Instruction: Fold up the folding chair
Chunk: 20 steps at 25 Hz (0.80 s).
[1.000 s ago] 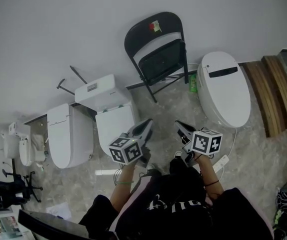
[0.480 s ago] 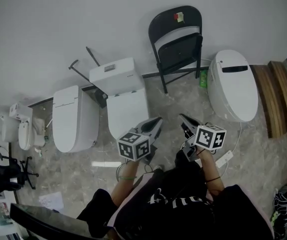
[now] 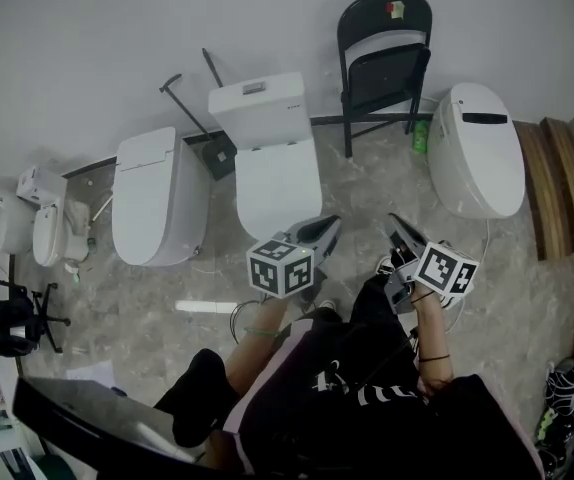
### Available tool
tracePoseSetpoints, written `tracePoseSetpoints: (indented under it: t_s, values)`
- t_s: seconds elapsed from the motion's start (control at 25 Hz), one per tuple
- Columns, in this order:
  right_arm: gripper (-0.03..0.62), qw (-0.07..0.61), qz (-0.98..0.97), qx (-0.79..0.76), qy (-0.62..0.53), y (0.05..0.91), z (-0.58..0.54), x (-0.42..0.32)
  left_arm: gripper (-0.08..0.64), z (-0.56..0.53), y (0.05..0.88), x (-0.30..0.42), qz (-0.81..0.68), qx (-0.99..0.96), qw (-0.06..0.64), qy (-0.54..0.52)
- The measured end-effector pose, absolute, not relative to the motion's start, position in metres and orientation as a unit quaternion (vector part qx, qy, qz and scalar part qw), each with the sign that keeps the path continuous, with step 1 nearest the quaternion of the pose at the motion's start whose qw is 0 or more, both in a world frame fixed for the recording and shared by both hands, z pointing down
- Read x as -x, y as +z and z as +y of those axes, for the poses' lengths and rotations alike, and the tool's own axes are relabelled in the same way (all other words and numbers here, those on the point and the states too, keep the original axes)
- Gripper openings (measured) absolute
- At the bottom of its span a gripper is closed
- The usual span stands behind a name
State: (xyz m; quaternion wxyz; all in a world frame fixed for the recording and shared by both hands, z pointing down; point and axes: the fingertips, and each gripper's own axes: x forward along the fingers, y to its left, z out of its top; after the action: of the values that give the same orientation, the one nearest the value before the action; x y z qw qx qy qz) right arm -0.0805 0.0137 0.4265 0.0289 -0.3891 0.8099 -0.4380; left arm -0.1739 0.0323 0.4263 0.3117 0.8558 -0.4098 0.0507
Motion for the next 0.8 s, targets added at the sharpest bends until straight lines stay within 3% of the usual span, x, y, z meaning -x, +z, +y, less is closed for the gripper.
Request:
tracePoseSetpoints:
  t_s: [0.56, 0.8]
  values:
    - [0.015, 0.033, 0.825, 0.372, -0.425, 0.397, 0.081, 0.081, 0.009, 0.098, 0.398, 0.146, -0.386, -0.874, 0.295, 0.027]
    - [0.014, -0.004, 0.842, 0.366, -0.397, 0.399, 0.109, 0.066, 0.009, 0.122, 0.397, 0.131, -0.405, -0.861, 0.306, 0.018]
